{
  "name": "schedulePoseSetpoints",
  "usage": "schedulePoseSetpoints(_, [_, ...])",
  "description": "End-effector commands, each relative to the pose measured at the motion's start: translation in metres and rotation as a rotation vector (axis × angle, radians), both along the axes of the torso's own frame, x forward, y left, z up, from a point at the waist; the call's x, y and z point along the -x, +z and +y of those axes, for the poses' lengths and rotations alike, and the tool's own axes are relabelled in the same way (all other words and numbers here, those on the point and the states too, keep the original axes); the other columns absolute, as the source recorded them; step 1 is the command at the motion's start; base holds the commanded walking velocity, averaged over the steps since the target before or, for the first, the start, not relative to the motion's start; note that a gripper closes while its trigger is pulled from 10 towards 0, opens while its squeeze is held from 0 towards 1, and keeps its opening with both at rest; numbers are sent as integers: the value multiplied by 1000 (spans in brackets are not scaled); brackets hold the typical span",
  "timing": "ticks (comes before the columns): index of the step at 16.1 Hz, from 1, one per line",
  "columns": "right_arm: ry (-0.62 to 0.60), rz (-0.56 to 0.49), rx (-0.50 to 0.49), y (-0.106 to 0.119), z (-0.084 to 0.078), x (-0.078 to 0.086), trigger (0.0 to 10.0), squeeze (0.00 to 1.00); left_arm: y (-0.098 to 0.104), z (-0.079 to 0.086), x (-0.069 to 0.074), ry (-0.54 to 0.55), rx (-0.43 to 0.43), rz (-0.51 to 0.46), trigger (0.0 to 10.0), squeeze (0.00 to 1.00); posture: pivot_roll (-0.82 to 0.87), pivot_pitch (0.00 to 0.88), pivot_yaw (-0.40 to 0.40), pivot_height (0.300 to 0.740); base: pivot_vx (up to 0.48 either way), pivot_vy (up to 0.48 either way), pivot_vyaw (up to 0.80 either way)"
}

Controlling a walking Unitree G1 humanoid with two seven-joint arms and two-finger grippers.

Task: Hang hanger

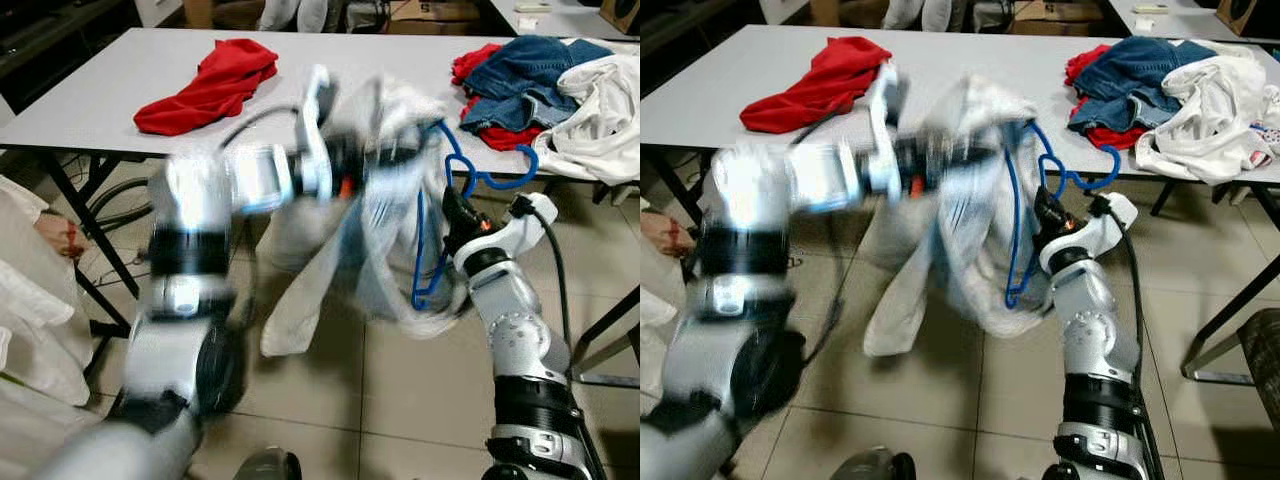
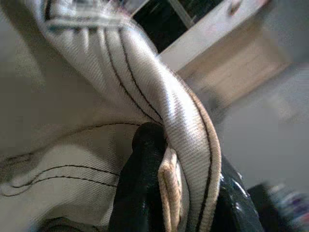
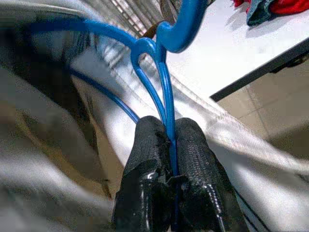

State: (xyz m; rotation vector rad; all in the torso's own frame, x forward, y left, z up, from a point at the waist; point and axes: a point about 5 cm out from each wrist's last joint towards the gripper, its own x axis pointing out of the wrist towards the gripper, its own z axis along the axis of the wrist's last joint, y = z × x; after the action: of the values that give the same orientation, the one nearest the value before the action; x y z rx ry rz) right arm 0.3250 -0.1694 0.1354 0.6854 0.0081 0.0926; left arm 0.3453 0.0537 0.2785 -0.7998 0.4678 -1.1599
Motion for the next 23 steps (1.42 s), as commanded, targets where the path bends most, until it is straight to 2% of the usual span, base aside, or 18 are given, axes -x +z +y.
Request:
schedulePoseSetpoints(1, [-14,-2,22,-2,0,-1,10000,0,23,1,-1,-18,134,11,0,0,15,0,78,740,0,0,0])
schedulePoseSetpoints(2, [-14,1,27,-3,1,0,10000,0,26,1,-3,-16,158,26,0,0,15,0,78,740,0,0,0])
schedulePoseSetpoints(3, [10,6,117,-8,5,4,10000,0,33,7,-11,41,208,62,0,0,23,0,74,740,0,0,0])
schedulePoseSetpoints(5, [61,12,259,-15,11,10,10000,0,38,17,-21,146,242,104,0,0,24,0,72,740,0,0,0])
schedulePoseSetpoints(6, [113,36,337,-22,14,18,10000,0,39,29,-31,241,267,132,0,0,23,0,72,740,0,0,0])
schedulePoseSetpoints(7, [127,44,357,-24,15,21,10000,0,40,34,-33,271,275,145,0,0,21,0,71,740,0,0,0])
schedulePoseSetpoints(8, [145,91,447,-36,12,35,10000,0,46,53,-45,386,350,195,0,0,19,0,71,740,0,0,0])
schedulePoseSetpoints(10, [130,122,465,-41,7,46,10000,0,45,64,-49,465,276,162,0,0,16,0,74,740,0,0,0])
schedulePoseSetpoints(11, [133,134,471,-40,5,51,10000,0,40,71,-53,546,183,128,0,0,14,0,76,740,0,0,0])
schedulePoseSetpoints(12, [149,143,472,-35,2,55,10000,0,27,80,-59,661,48,76,0,0,13,0,76,740,0,0,0])
schedulePoseSetpoints(15, [202,138,419,-21,-1,62,10000,0,-7,98,-70,879,-171,29,0,0,6,0,77,740,0,0,0])
schedulePoseSetpoints(16, [216,132,378,-12,-4,66,10000,0,-30,108,-72,972,-326,-20,0,0,2,0,77,740,0,0,0])
schedulePoseSetpoints(17, [200,124,317,-2,-8,69,10000,0,-56,118,-70,1019,-577,-138,0,0,1,0,78,740,0,0,0])
schedulePoseSetpoints(18, [193,117,292,2,-9,70,10000,0,-68,121,-68,1019,-692,-195,0,0,-2,0,78,740,0,0,0])
schedulePoseSetpoints(19, [171,88,239,14,-12,69,10000,0,-96,125,-61,977,-868,-249,0,0,-8,0,80,740,0,0,0])
schedulePoseSetpoints(20, [162,52,203,26,-13,68,10000,0,-125,124,-52,900,-1005,-283,0,0,-15,0,79,740,0,0,0])
schedulePoseSetpoints(21, [165,34,199,34,-13,65,10000,0,-148,120,-43,827,-1091,-304,0,0,-19,0,76,740,0,0,0])
schedulePoseSetpoints(23, [176,34,205,40,-11,62,10000,0,-179,107,-28,702,-1139,-317,0,0,-23,0,64,740,0,0,0])
